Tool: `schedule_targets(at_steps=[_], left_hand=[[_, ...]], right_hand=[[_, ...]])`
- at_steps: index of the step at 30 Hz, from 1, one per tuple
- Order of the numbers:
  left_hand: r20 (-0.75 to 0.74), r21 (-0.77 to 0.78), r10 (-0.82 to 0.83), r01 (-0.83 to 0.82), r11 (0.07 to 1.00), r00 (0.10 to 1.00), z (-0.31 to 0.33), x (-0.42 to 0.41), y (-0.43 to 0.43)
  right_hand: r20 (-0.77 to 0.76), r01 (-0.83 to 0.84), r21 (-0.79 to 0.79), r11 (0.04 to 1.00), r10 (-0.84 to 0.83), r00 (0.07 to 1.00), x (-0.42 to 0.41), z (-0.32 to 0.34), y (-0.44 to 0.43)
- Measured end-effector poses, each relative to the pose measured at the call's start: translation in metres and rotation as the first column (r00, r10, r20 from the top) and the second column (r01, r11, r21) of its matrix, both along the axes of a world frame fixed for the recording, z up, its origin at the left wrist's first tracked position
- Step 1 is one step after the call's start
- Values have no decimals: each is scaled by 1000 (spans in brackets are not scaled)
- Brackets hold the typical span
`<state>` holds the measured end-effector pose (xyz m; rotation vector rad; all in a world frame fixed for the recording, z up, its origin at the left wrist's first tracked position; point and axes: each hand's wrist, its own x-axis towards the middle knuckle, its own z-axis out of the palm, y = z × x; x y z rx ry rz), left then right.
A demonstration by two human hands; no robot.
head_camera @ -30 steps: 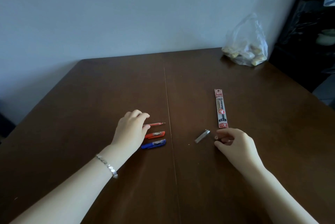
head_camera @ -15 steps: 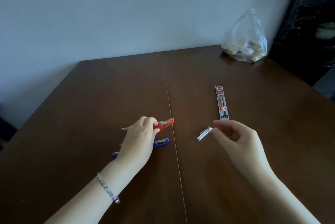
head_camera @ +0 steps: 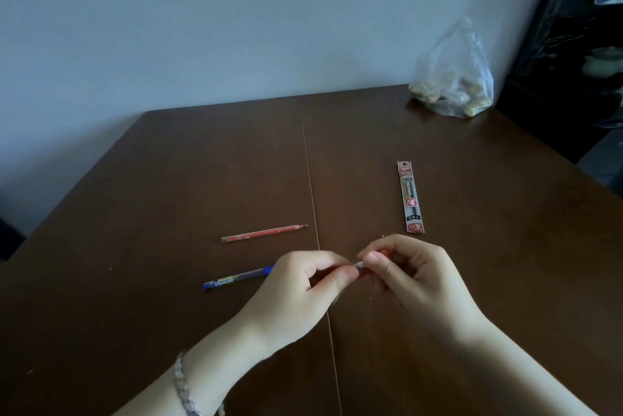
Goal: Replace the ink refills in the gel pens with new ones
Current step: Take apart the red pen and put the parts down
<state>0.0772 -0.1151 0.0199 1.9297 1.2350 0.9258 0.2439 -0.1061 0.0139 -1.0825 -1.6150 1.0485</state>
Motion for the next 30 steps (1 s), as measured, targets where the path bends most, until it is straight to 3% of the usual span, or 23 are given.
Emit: schedule_targets(at_steps=[1,3,5,7,8,10,12,14,18,22,25,26,28,30], left_hand=[[-32,20,-32,33,999,999,2,1,0],[-223,199,-36,82,977,974,9,3,1],[-432,459,157,68,886,888,8,-10,8],[-410,589,415,-111,800,813,5,-40,21],[-348,571,476,-220,791,808,6,-54,24],[-203,458,493,-363,811,846,5,-62,25],[-191,355,454,-370,859,870,0,-42,24],[-224,245,377,-323,914,899,-9,-16,23],[-205,122,348,-328,937,915,-20,2,25],[-143,172,383,-358,918,912,-15,0,23],[-105,136,374,-359,923,921,-14,-3,21],[-91,115,368,-357,927,925,-15,-3,20],[-49,95,367,-361,928,929,-17,0,19],[22,75,379,-379,922,925,-19,9,16]], right_hand=[[-16,-6,5,1000,6,1000,0,1,-3],[-59,1,-2,1000,-1,998,-4,2,-6],[-175,150,-10,989,-149,973,3,2,3],[-349,364,-54,930,-359,866,31,7,18],[-350,440,-56,896,-430,832,46,12,25],[-109,450,-24,892,-450,886,63,14,37],[160,343,-8,939,-337,928,58,6,51],[299,279,24,960,-273,914,43,-1,66],[428,202,37,979,-198,882,15,-18,95],[526,107,-28,994,-76,847,-2,-38,103],[599,129,12,992,-110,793,2,-45,100],[596,149,62,987,-157,787,4,-43,96],[411,233,68,970,-240,880,4,-31,78],[96,230,-126,965,-219,971,-1,-17,52]])
